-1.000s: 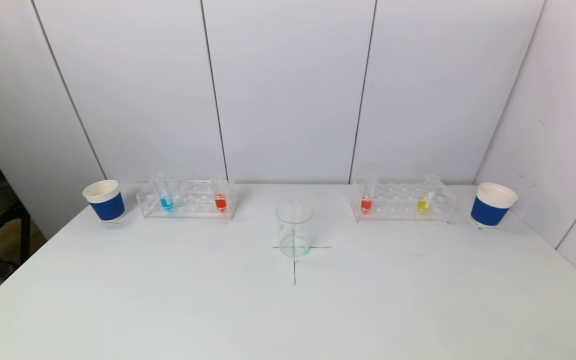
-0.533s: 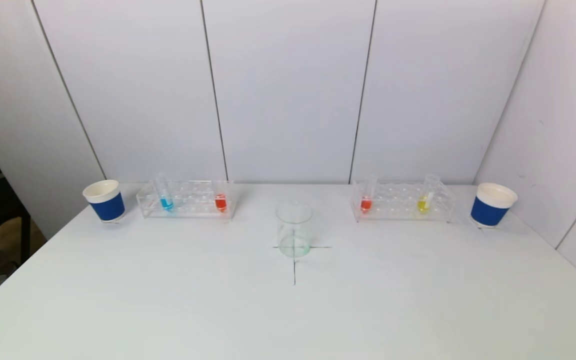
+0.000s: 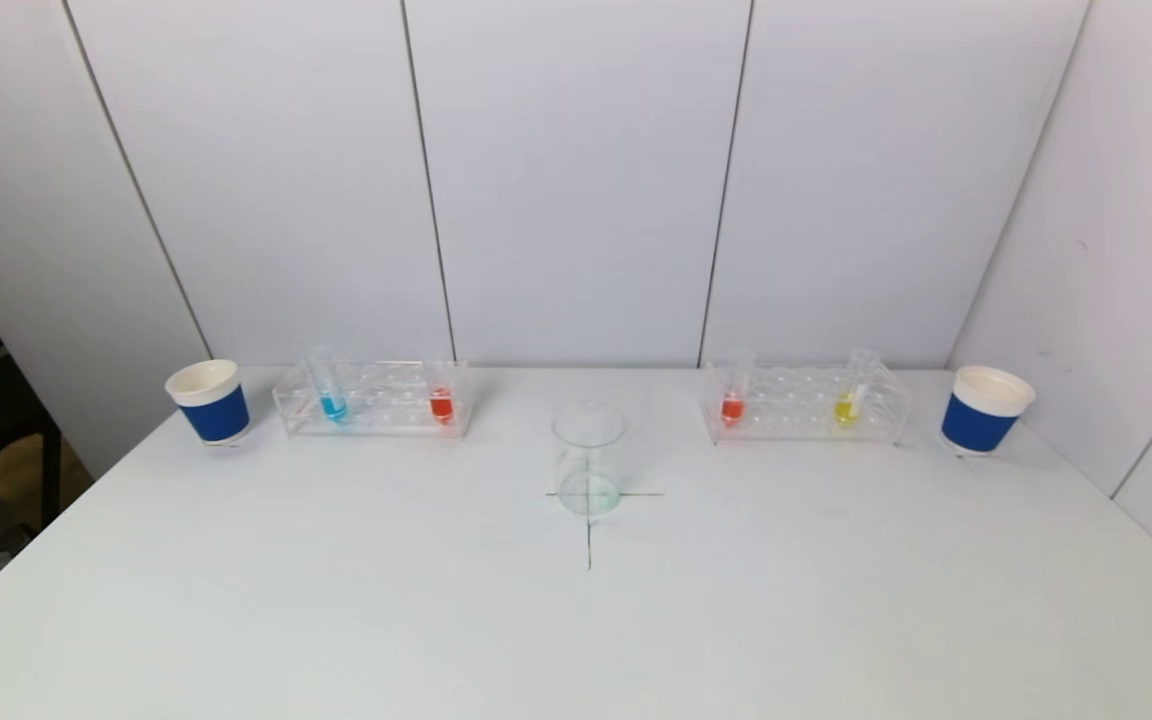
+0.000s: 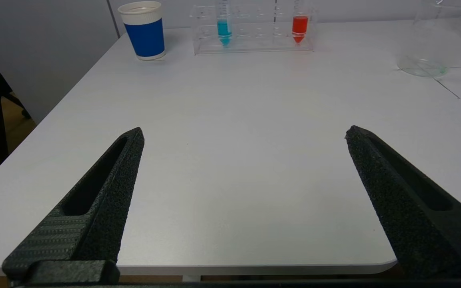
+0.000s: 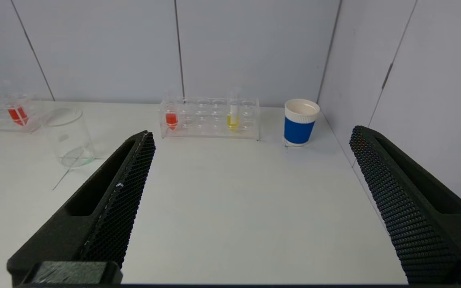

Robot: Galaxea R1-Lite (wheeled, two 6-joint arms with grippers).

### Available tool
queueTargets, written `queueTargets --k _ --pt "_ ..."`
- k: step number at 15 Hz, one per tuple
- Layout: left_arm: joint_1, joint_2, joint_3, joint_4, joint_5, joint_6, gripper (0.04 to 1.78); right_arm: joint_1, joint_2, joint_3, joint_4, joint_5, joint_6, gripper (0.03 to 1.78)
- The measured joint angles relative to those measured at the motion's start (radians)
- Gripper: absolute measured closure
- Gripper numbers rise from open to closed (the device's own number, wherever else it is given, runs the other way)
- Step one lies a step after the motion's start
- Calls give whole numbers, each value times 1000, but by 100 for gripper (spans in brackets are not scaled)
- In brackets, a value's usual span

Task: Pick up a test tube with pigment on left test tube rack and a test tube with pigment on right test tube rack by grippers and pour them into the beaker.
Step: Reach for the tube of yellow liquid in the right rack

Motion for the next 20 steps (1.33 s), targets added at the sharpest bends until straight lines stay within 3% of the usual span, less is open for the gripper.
queueTargets --k 3,8,20 --pt "0 0 0 0 0 0 6 2 127 -71 -44 0 0 4" --pt "0 0 0 0 0 0 6 10 375 -95 -223 0 1 4" --pt "1 0 0 0 0 0 6 35 926 37 -730 5 61 4"
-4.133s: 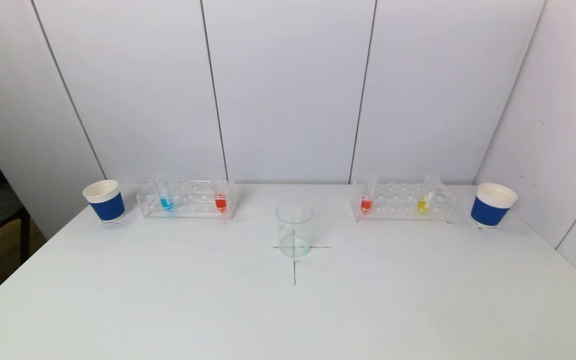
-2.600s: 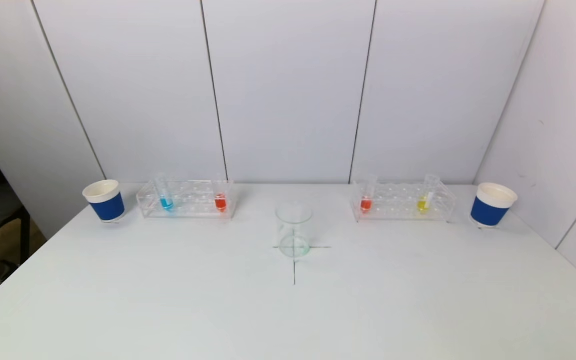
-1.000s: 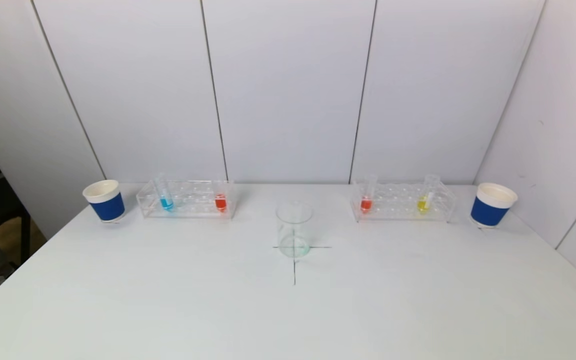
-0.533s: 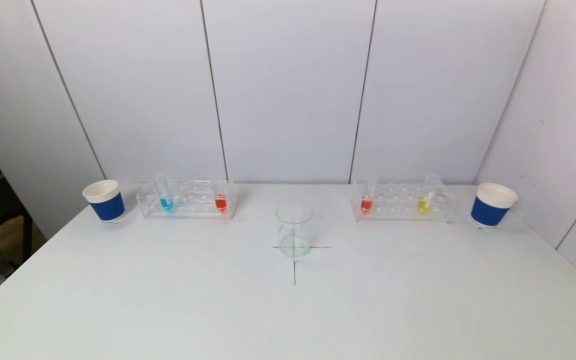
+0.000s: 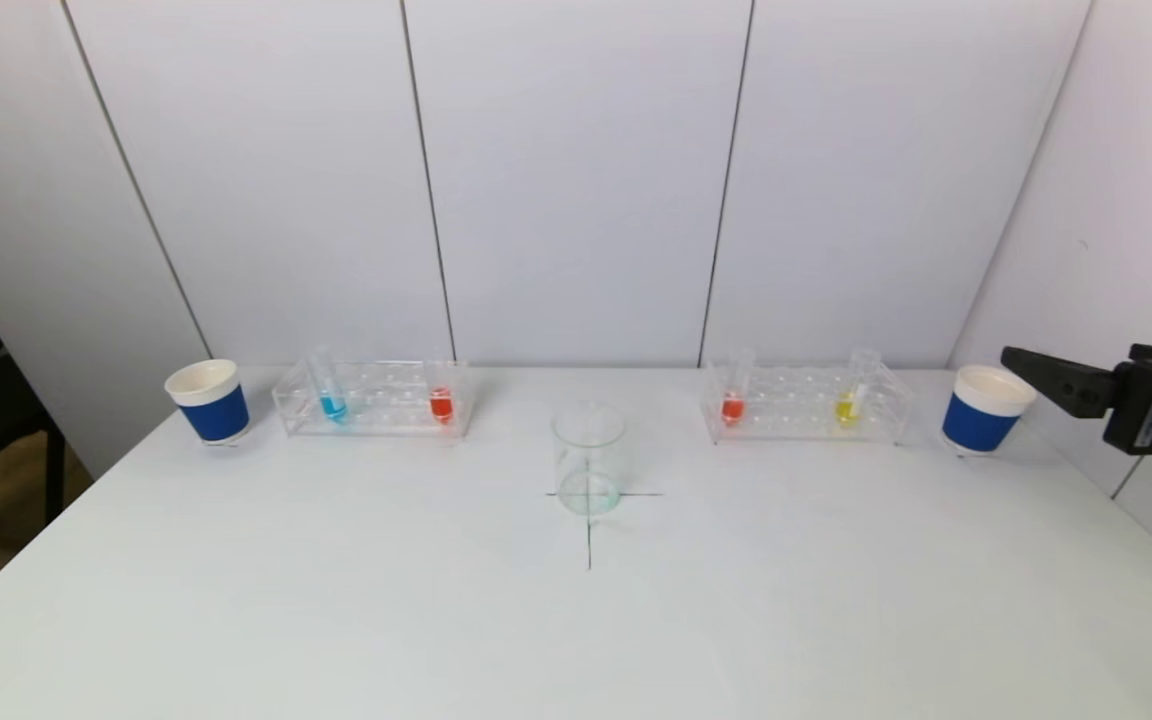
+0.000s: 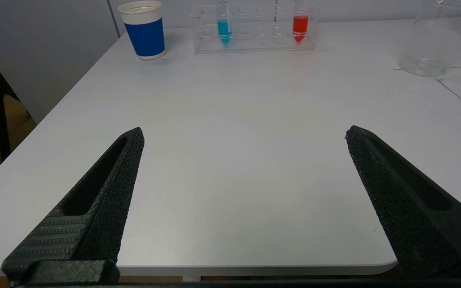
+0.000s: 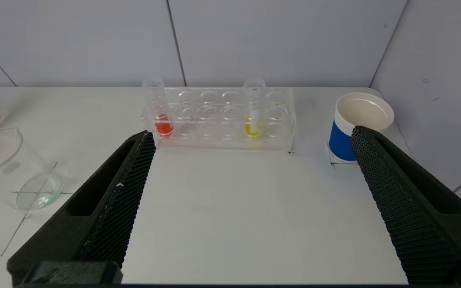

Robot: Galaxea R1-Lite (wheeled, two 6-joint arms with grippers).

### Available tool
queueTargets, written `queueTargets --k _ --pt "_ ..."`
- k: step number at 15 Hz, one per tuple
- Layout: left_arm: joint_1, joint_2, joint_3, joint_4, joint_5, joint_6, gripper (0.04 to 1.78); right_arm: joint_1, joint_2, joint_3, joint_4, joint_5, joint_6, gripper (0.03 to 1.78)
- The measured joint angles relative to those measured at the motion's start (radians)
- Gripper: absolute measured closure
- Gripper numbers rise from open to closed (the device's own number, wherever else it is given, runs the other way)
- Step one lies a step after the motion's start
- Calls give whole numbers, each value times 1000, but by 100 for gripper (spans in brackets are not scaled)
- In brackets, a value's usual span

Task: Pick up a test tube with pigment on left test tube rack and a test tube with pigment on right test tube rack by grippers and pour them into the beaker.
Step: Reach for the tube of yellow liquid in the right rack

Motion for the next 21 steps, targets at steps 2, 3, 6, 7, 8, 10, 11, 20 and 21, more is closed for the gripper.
queueTargets --k 2,3,6,7,8,10,11,20,21 --pt "0 0 0 0 0 0 6 9 112 22 -126 -5 0 4" --pt "0 0 0 0 0 0 6 10 155 31 -180 -7 0 4" --pt "0 0 0 0 0 -1 6 14 299 55 -361 -10 6 4" --pt "0 0 0 0 0 0 6 14 347 61 -420 -11 9 4" --pt "0 0 0 0 0 0 6 14 394 64 -474 -14 10 4" --pt "0 0 0 0 0 0 6 15 490 66 -577 -26 12 4" --pt "0 0 0 0 0 0 6 15 528 65 -619 -30 13 4" --pt "0 0 0 0 0 0 6 16 838 24 -925 -64 23 4" --pt "0 0 0 0 0 0 6 16 854 13 -925 -65 23 4"
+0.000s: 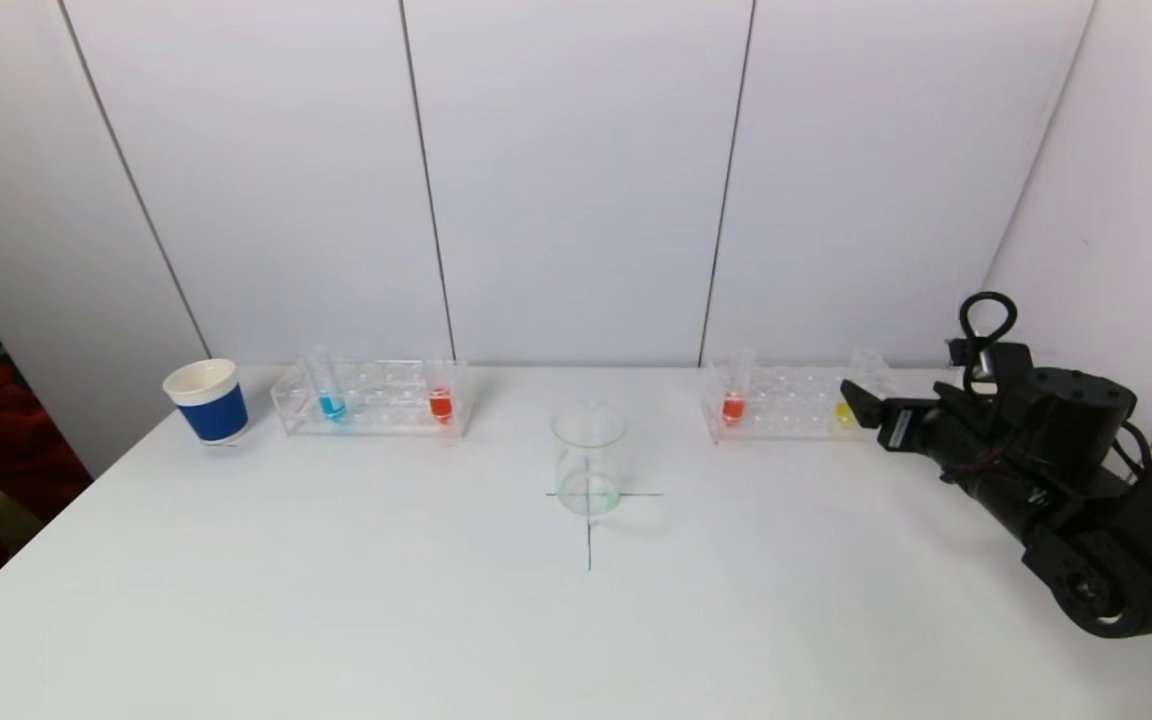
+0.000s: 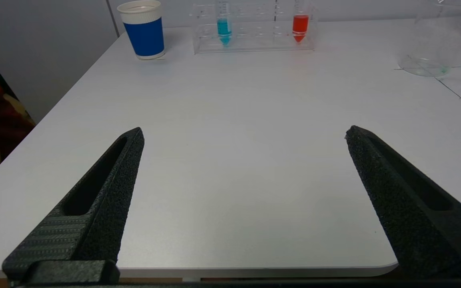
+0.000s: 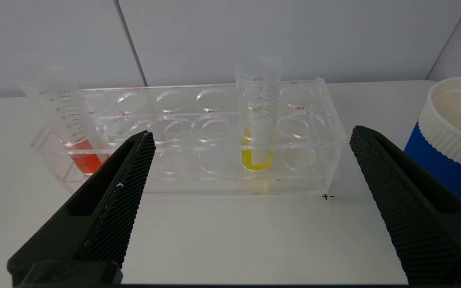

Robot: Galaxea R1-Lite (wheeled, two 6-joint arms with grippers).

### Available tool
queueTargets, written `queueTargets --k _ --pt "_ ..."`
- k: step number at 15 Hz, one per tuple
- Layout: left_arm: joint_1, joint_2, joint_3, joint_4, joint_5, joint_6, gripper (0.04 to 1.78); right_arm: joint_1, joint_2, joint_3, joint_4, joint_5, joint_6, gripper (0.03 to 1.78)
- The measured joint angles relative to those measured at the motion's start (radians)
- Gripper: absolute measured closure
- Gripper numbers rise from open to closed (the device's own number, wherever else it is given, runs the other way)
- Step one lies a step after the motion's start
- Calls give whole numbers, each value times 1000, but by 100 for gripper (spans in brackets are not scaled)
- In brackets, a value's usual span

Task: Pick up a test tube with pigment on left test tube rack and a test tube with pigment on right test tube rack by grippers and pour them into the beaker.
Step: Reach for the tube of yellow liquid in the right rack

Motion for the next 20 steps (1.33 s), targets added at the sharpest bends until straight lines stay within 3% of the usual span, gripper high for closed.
queueTargets --k 20 --pt "0 0 0 0 0 0 6 -18 206 -177 -66 -36 -1 4"
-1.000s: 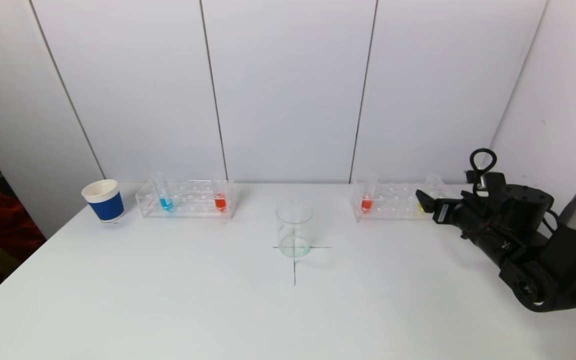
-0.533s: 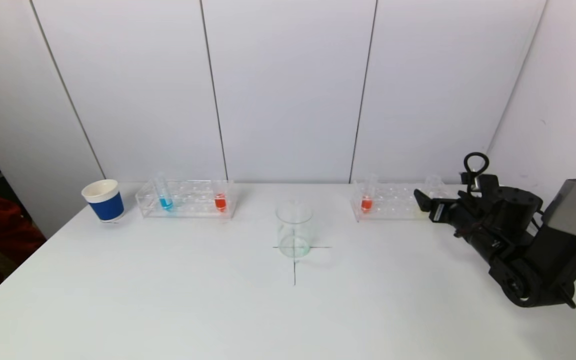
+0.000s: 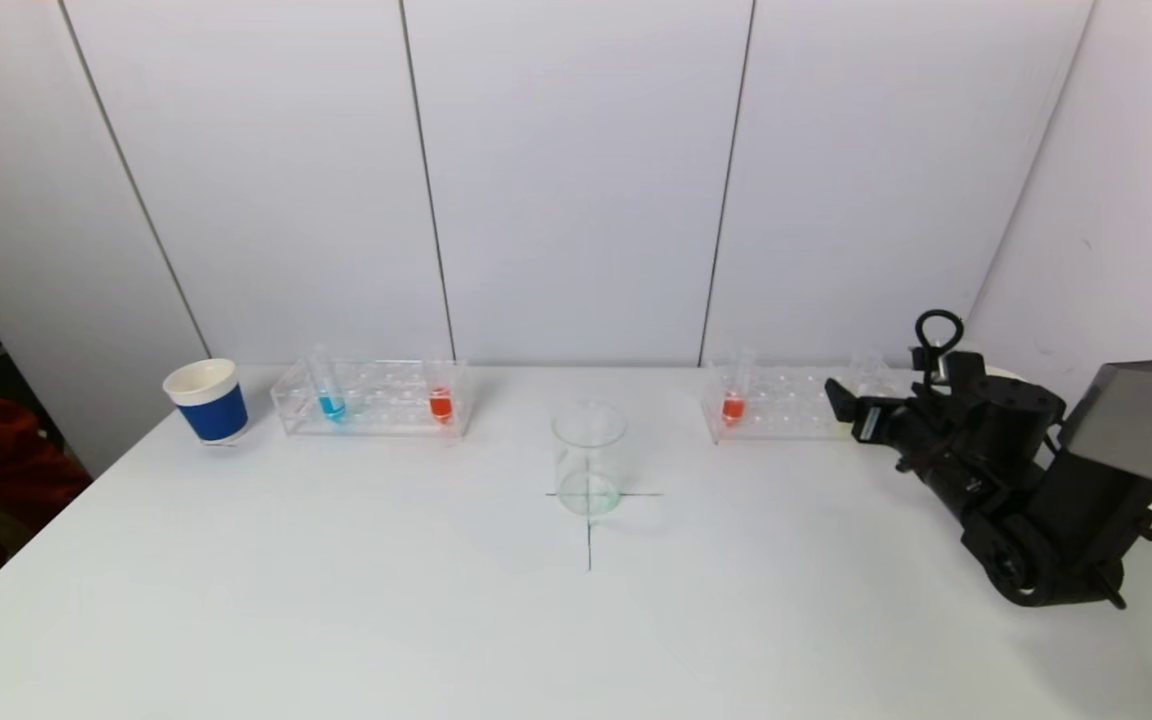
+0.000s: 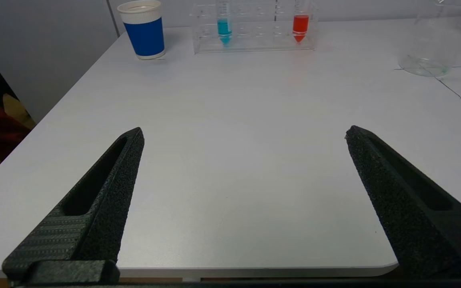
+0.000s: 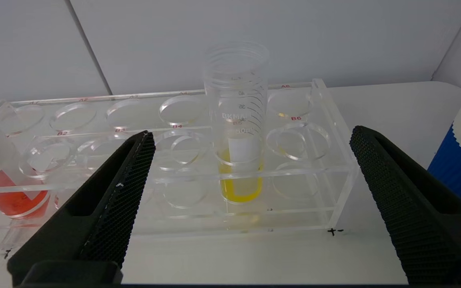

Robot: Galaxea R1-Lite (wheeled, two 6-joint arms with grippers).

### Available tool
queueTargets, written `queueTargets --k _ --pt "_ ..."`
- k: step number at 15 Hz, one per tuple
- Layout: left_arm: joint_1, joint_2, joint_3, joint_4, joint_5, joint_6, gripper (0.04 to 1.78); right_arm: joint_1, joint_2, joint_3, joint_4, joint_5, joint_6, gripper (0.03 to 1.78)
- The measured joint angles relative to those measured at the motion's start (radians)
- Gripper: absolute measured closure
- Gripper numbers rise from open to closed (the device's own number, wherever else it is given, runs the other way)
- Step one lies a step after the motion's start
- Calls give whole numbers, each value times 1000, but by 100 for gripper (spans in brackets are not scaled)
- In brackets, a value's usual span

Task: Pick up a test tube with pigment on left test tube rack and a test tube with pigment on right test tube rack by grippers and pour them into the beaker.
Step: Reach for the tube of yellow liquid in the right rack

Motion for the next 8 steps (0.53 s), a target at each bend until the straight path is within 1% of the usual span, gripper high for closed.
queueTargets --k 8 --pt "0 0 0 0 0 0 6 0 14 -17 1 0 -2 4"
